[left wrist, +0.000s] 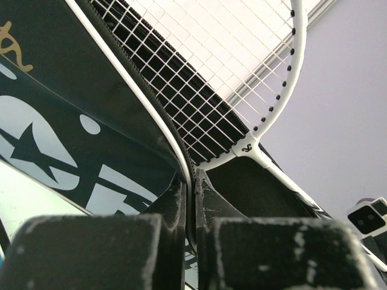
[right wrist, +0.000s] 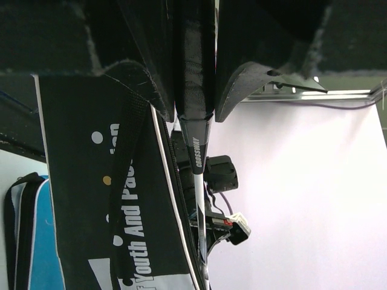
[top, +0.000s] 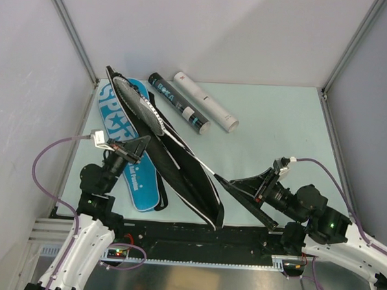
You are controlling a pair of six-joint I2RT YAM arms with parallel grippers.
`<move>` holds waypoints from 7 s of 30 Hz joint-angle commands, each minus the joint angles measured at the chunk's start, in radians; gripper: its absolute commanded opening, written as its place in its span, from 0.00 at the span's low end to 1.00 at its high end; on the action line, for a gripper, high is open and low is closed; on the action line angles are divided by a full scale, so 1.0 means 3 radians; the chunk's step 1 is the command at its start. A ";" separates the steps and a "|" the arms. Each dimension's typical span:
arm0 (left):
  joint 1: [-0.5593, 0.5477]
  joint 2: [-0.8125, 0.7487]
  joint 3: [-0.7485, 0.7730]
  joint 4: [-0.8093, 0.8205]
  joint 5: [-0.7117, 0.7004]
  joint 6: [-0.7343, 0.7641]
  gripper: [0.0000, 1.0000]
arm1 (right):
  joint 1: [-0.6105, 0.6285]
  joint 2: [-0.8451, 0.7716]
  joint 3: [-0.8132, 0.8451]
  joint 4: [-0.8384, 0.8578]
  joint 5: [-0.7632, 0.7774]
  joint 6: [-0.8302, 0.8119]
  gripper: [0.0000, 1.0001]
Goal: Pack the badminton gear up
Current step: Place the racket in the racket bag, then adjust the racket bag at the center of the board.
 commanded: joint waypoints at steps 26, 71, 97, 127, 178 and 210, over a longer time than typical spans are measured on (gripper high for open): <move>-0.0220 -0.0017 -0.0576 0.0683 -0.0664 0.0122 0.00 | 0.0021 0.0591 0.0428 -0.0557 0.0426 -0.0157 0.00; -0.0220 -0.0113 -0.0869 0.0940 -0.0459 -0.0234 0.00 | -0.0060 0.1412 -0.0932 0.0132 -0.1794 -0.2683 0.60; -0.0223 -0.0151 -0.0938 0.0940 -0.0410 -0.0302 0.00 | 0.0339 0.1515 -0.1262 0.0962 -0.1666 -0.2210 0.38; -0.0220 -0.0059 -0.0927 0.0921 -0.0015 -0.0570 0.00 | 0.0238 0.2295 0.0199 0.0054 -0.1424 -0.2737 0.00; -0.0389 -0.0191 -0.1167 0.0737 0.0041 -0.0802 0.00 | 0.0044 0.3073 0.1124 0.0460 -0.0027 -0.2982 0.62; -0.0389 -0.0291 -0.1008 0.0471 0.0078 -0.0825 0.00 | -0.0932 0.4539 0.0930 0.1785 -0.1499 -0.3633 0.81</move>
